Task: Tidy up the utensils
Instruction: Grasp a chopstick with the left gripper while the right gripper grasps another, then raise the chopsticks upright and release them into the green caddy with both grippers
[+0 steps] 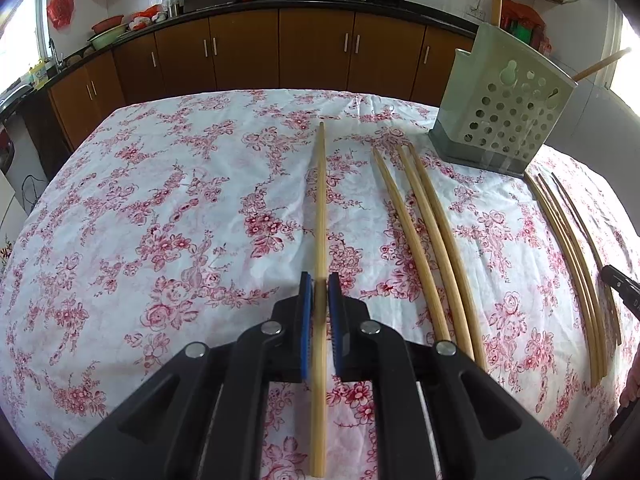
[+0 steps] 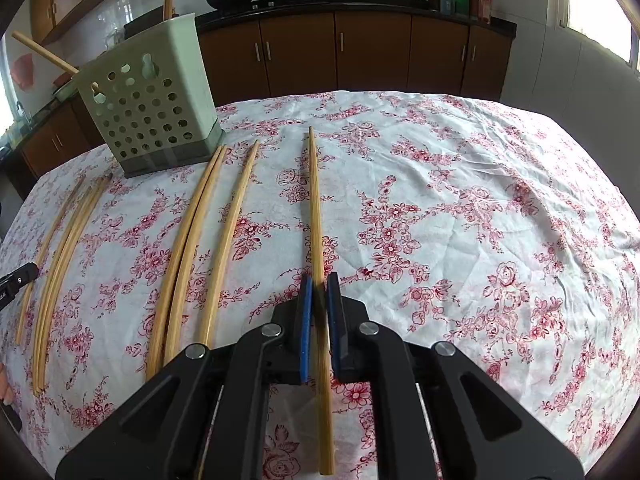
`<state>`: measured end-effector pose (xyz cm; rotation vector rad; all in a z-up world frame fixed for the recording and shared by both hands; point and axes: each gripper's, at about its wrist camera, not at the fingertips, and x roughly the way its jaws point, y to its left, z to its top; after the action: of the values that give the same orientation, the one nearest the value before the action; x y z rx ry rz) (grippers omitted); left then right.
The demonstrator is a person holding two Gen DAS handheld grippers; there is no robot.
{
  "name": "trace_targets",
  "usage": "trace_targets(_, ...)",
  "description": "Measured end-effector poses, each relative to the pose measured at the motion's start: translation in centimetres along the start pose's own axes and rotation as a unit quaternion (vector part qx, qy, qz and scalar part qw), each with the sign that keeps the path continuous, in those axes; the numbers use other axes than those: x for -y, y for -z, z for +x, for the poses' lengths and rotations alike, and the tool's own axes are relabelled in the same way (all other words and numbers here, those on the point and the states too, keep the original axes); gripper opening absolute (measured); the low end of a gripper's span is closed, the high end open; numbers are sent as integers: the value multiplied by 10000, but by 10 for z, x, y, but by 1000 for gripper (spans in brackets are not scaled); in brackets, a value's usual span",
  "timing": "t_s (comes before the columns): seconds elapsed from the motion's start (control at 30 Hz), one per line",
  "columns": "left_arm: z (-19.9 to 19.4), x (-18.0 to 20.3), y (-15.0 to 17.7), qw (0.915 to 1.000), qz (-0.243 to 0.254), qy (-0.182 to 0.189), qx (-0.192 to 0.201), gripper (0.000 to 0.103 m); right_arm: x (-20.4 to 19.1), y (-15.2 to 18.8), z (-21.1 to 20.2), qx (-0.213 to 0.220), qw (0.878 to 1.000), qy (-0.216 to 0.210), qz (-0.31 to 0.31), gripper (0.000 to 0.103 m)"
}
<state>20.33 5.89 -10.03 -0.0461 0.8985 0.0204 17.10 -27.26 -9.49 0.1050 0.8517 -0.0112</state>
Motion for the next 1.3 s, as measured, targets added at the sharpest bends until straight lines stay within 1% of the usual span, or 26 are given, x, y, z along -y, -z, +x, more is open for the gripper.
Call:
trace_targets(0.13, 0, 0, 0, 10000, 22, -18, 0, 10, 0, 0, 0, 1, 10000, -61, 59, 8)
trace_targets(0.2, 0, 1, 0, 9999, 136, -41, -2, 8, 0, 1, -2, 15, 10000, -27, 35, 8)
trace_targets(0.3, -3, 3, 1, 9996, 288, -46, -34, 8, 3, -1, -13, 163, 9998, -57, 70, 8)
trace_targets(0.4, -16, 3, -4, 9993, 336, -27, 135, 8, 6, -8, -30, 447, 9989, -74, 120, 8)
trace_targets(0.6, -55, 4, -21, 9973, 331, 65, 655, 8, 11, -23, -61, 943, 9954, -36, 164, 8)
trace_targets(0.8, -95, 3, -42, 9919, 167, 227, 1242, 8, 11, -34, -83, 1353, 9904, -125, 245, 8)
trace_targets(0.97, -117, 6, -56, 9869, 115, 276, 1588, 8, 4, -42, -92, 1543, 9877, -184, 190, 8)
trace_targets(1.1, -124, 9, -64, 9849, 139, 293, 1703, 8, -2, -48, -98, 1662, 9858, -233, 113, 8)
trace_targets(1.2, -136, 15, -75, 9828, 215, 424, 1783, 8, -7, -64, -114, 1815, 9823, -453, 54, 8)
trace_targets(1.3, -158, 26, -86, 9776, 367, 647, 1967, 8, -15, -81, -139, 2087, 9749, -781, 18, 8)
